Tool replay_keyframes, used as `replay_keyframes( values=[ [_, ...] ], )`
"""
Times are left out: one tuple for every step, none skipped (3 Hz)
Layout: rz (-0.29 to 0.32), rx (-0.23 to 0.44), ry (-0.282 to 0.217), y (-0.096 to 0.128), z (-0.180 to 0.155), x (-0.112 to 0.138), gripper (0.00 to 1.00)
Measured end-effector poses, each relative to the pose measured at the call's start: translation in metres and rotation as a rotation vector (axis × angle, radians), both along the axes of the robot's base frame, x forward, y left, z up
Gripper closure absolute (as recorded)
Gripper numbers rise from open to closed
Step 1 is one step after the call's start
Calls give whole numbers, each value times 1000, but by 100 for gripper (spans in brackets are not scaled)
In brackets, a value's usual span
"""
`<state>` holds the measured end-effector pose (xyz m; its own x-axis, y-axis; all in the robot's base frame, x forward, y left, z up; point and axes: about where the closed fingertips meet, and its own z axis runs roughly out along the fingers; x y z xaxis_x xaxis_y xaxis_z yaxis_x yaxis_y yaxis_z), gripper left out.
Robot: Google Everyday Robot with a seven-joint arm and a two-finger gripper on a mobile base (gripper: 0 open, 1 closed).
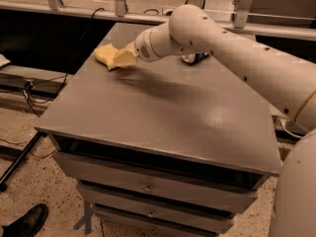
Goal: Move orange near sponge
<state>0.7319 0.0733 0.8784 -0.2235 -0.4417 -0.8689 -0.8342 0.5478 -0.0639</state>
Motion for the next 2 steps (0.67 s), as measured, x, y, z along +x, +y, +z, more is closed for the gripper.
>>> replay_keyframes(
  values=[
    [-9,8,9,0,-9,4,38],
    [-13,14,14,-1,-14,6,14]
  ],
)
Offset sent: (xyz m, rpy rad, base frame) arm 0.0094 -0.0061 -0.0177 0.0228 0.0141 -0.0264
